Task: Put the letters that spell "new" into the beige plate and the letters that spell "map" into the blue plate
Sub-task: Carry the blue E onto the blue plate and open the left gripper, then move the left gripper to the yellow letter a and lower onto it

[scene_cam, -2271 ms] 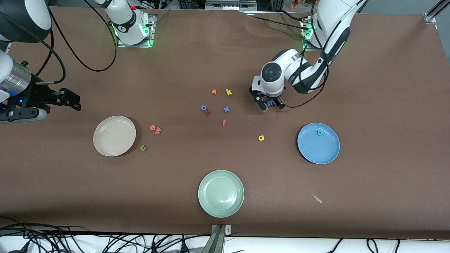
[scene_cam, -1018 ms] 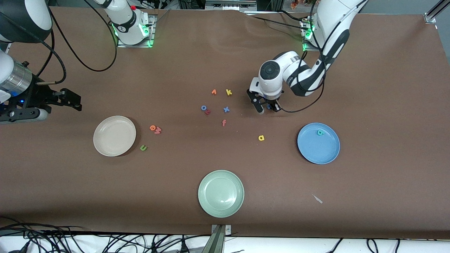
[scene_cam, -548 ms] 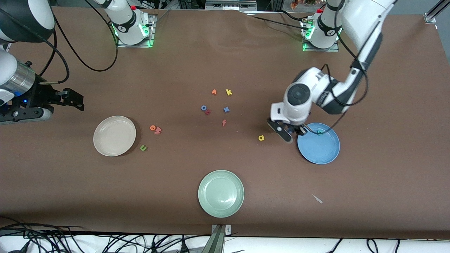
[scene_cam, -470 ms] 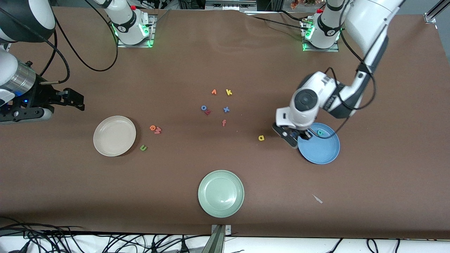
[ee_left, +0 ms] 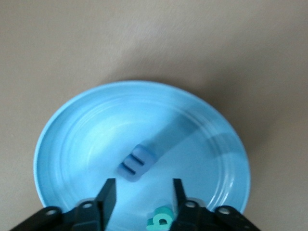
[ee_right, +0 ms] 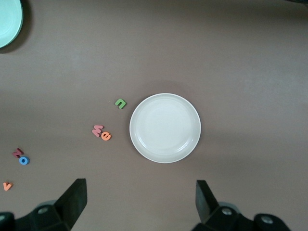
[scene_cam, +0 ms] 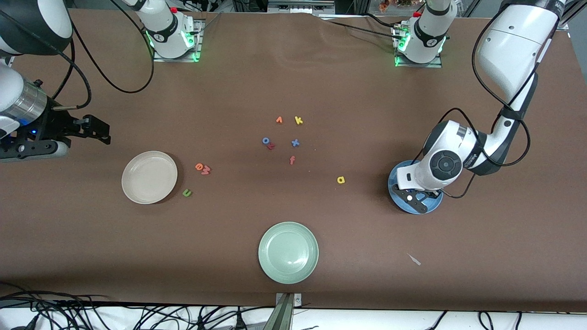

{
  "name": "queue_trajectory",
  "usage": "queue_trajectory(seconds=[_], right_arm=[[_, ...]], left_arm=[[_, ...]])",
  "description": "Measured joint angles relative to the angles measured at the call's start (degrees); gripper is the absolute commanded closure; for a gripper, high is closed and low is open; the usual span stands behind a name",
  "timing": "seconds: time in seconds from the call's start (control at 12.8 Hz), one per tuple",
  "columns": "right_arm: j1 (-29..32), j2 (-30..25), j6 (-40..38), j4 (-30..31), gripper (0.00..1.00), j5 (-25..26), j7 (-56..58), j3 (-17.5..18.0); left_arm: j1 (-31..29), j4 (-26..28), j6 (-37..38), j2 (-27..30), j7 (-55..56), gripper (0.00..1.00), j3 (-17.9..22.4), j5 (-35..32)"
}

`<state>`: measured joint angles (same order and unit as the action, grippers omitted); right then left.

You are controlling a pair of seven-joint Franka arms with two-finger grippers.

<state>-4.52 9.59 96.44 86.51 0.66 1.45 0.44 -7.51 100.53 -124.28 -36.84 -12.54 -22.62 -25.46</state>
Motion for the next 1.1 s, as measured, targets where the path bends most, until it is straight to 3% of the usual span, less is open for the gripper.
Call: queue_trajectory(seconds=[0.31,0.55,0.78,1.1], right_arm=[[0.0,0.0,0.0,0.0,0.0,0.0,0.0,-0.1],[0.0,0.0,0.0,0.0,0.0,0.0,-0.1,-0.1],[0.0,0.0,0.1,0.0,0.0,0.0,-0.1,-0.1],[0.0,0.0,0.9,0.0,0.0,0.0,-0.1,-0.1]], left_arm=[[2.2,-2.6,0.0,0.0,5.9,0.0,-2.5,7.6],[8.2,-7.1,0.1,-1.2,18.9,0.0,-2.5,12.2],[13.5,-9.2,-0.1,-4.4,38.4,0.0,-2.5,12.7],[13.9,-9.8,-4.5,-8.3,47.4,0.01,-2.3,12.7]])
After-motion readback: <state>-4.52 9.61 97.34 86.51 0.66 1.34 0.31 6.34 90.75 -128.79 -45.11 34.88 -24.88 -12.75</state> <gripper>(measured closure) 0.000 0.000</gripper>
